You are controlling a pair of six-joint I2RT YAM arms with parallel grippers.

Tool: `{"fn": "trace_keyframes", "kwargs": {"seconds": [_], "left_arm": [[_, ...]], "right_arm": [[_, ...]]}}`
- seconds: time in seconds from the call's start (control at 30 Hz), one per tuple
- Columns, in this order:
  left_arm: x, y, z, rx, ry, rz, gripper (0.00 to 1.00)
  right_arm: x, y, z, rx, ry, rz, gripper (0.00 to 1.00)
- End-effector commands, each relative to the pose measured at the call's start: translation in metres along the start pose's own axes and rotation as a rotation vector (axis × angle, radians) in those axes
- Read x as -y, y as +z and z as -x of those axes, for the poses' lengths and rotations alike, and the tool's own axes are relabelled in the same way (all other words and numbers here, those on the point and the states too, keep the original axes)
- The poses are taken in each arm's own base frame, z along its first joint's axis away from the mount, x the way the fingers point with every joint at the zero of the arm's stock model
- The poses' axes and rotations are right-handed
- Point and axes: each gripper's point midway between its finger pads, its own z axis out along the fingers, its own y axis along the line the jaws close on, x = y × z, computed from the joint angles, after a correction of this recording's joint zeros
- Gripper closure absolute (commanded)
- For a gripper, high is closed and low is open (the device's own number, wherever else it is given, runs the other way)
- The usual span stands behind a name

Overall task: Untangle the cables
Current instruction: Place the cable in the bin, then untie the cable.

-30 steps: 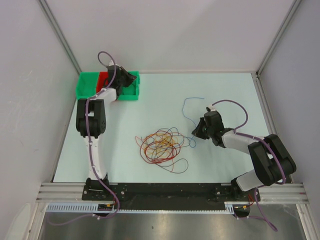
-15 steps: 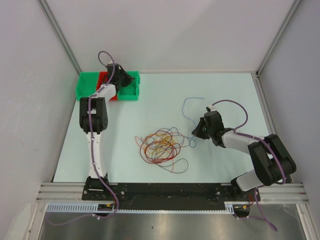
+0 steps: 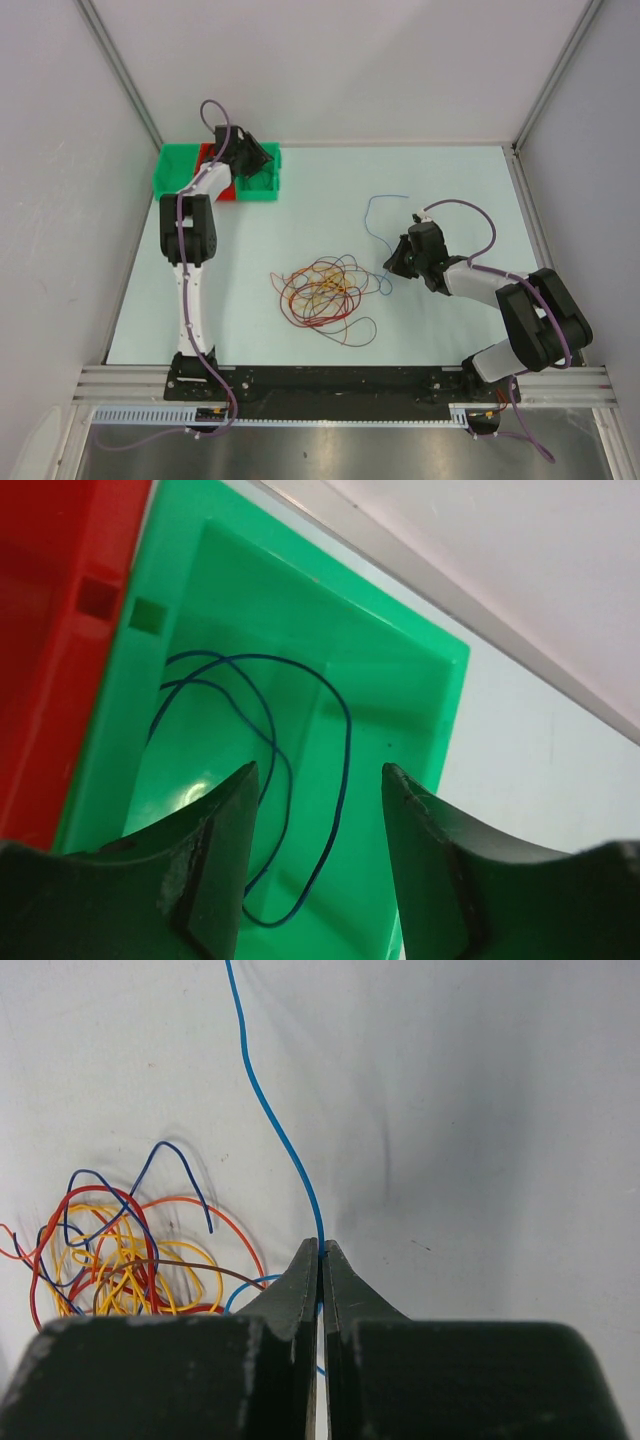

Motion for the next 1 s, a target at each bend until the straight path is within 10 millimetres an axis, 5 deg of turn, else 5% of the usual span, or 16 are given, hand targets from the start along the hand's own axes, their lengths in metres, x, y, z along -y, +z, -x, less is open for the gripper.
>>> {"fn": "trace_keyframes", "kwargs": {"seconds": [0.0,0.37,0.67,0.83,0.87,0.97], "left_arm": [[0.042,-0.047,0.046,0.084,0.066,-0.004,0.41],[0.055,-0.087,0.064,0.125,0.114,0.055,0.38],[0.065,-0.157,0.074,0.186,0.199,0.170,0.36],[0.069,-0.196,0.035,0.170,0.320,0.215,0.36],[0.080,-0.218,0.036,0.202,0.331,0.191,0.36],[0.065,-0.237,-0.003,0.152,0.407,0.205,0.36]], "right_arm": [[-0.003,0.000,0.007,0.027,-0.015,0.017,1.00],[-0.004,-0.002,0.007,0.030,-0.018,0.025,1.00],[-0.004,-0.003,0.006,0.030,-0.020,0.027,1.00],[-0.005,-0.008,0.007,0.051,-0.020,0.035,1.00],[-0.007,-0.009,0.008,0.050,-0.022,0.043,1.00],[-0.016,-0.015,0.013,0.062,-0.041,0.079,1.00]]}}
